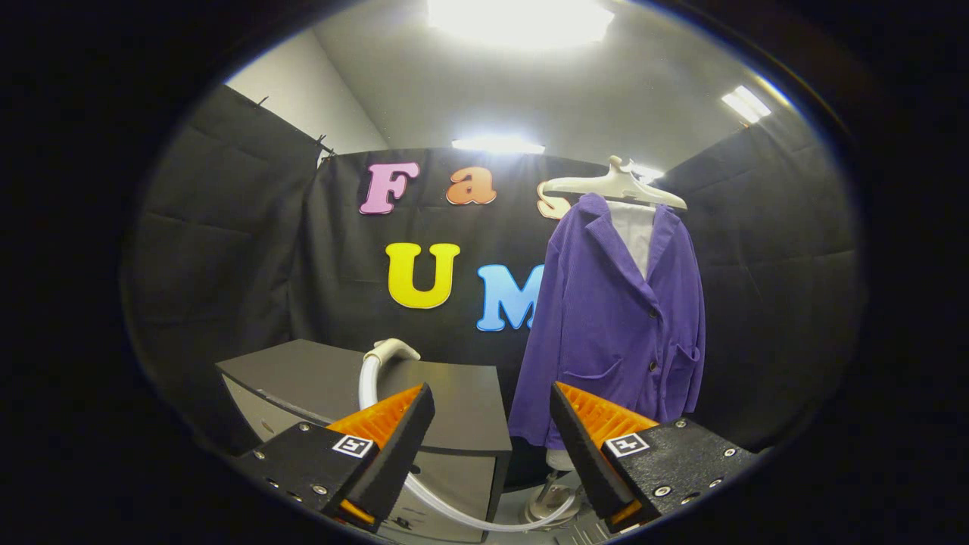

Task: Iron the clothes twice with a garment steamer, once on the left side and once on the right side.

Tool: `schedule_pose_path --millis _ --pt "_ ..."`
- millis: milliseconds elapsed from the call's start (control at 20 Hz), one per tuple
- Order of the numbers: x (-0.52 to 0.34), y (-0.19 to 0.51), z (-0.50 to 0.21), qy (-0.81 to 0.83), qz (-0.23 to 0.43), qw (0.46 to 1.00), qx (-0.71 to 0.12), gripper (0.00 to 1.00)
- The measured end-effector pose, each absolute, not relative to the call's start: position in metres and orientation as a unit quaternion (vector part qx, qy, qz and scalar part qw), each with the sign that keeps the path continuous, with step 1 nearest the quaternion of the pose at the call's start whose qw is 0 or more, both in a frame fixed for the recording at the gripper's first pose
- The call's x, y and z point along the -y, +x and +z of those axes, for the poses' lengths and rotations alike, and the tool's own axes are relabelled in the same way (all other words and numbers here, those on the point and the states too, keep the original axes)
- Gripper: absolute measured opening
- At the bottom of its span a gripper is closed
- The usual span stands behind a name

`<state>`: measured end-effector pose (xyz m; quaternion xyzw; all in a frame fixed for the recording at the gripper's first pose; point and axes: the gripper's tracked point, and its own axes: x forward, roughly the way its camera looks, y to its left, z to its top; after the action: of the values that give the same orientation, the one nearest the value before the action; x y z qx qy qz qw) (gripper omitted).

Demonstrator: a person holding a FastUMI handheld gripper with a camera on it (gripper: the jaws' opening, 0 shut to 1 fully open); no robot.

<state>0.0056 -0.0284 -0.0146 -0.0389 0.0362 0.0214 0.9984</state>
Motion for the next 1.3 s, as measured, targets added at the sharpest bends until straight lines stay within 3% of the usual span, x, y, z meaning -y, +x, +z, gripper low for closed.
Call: schedule_pose_path --millis 750,1100,1300 --pt "-0.01 -0.052 0.042 -0.045 0.196 0.979 -0.015 0.95" --pt "-0.065 0.017 0.055 0.024 0.232 0.971 -0.049 0.95" --pt "-0.084 0.089 0.037 0.052 0.204 0.972 -0.103 0.95"
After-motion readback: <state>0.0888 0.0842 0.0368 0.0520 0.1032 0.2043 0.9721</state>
